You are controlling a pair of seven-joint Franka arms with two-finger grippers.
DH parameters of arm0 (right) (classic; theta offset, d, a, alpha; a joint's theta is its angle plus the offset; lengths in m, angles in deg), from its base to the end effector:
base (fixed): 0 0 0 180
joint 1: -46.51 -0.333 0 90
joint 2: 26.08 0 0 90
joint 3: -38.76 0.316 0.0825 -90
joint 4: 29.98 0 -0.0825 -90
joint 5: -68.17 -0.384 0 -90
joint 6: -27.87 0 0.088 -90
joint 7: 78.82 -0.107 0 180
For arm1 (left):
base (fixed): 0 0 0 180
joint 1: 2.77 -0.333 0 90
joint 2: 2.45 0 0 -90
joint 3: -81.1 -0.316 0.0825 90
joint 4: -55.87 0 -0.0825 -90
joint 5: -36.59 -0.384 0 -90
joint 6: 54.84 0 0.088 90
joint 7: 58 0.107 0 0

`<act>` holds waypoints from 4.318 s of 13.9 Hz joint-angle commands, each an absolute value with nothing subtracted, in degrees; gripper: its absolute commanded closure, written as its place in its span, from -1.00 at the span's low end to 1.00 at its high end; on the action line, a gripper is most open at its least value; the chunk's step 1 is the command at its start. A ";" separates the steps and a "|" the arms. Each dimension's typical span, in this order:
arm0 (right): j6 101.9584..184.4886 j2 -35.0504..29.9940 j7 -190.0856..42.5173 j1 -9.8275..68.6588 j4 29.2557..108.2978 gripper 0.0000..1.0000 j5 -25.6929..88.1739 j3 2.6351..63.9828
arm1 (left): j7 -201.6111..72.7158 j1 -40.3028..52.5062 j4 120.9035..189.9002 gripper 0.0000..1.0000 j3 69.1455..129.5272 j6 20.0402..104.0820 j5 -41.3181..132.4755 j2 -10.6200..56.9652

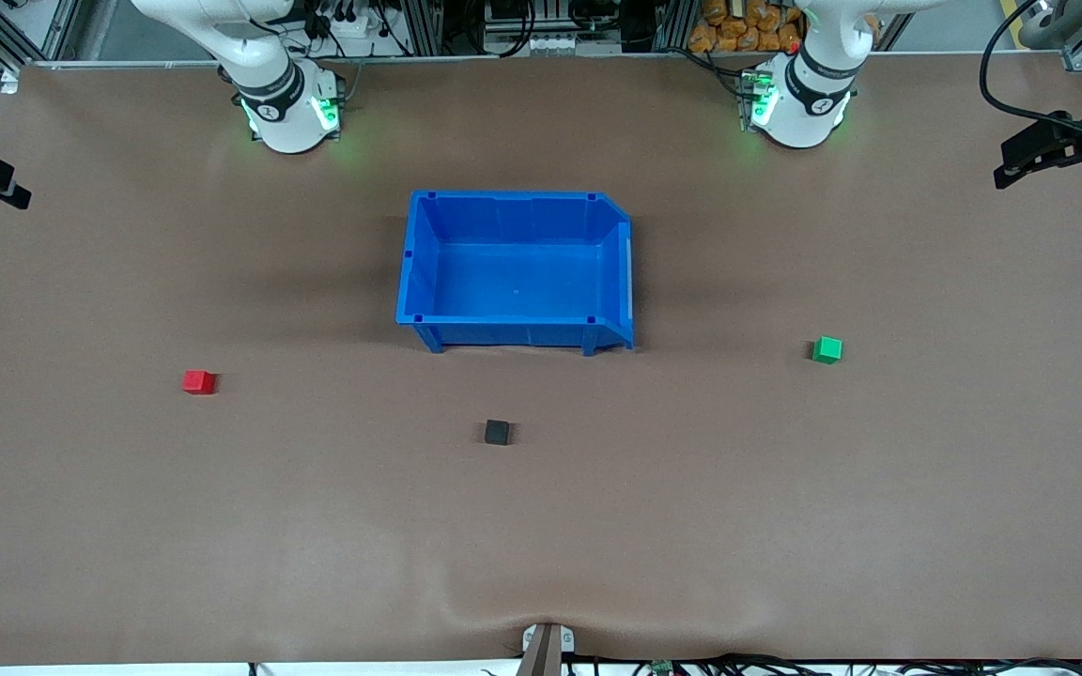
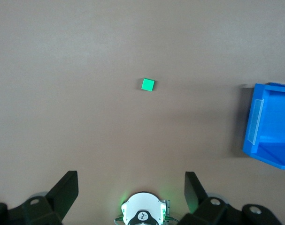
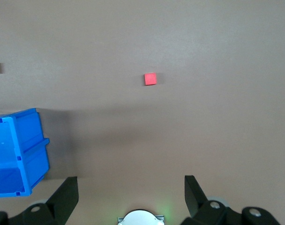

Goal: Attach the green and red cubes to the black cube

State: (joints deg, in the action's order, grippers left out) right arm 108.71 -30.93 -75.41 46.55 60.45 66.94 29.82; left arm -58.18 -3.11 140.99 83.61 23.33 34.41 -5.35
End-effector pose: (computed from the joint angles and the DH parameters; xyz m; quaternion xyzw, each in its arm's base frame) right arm 0.5047 -0.0811 0.6523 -0.9979 0.0467 0.0398 0.0216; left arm 0.5157 -0.0156 0.6736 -0.9991 0.0140 0.0349 0.0206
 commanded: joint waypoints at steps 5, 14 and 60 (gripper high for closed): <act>108.20 -31.09 -75.39 48.09 60.37 -1.00 65.89 30.23 | -58.26 -2.77 139.10 -1.00 83.82 22.77 30.96 -4.21; 108.29 -30.91 -75.39 47.83 60.37 -1.00 65.89 30.32 | -57.56 -3.30 139.45 -1.00 84.09 22.77 31.58 -3.68; 108.29 -30.47 -75.48 48.89 60.28 -1.00 65.98 30.23 | -70.39 -0.14 165.36 -1.00 85.49 64.85 34.13 13.63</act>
State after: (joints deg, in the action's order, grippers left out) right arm 108.68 -30.48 -75.42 47.73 60.57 66.85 29.73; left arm -69.45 -0.73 162.05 85.49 61.75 34.17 14.42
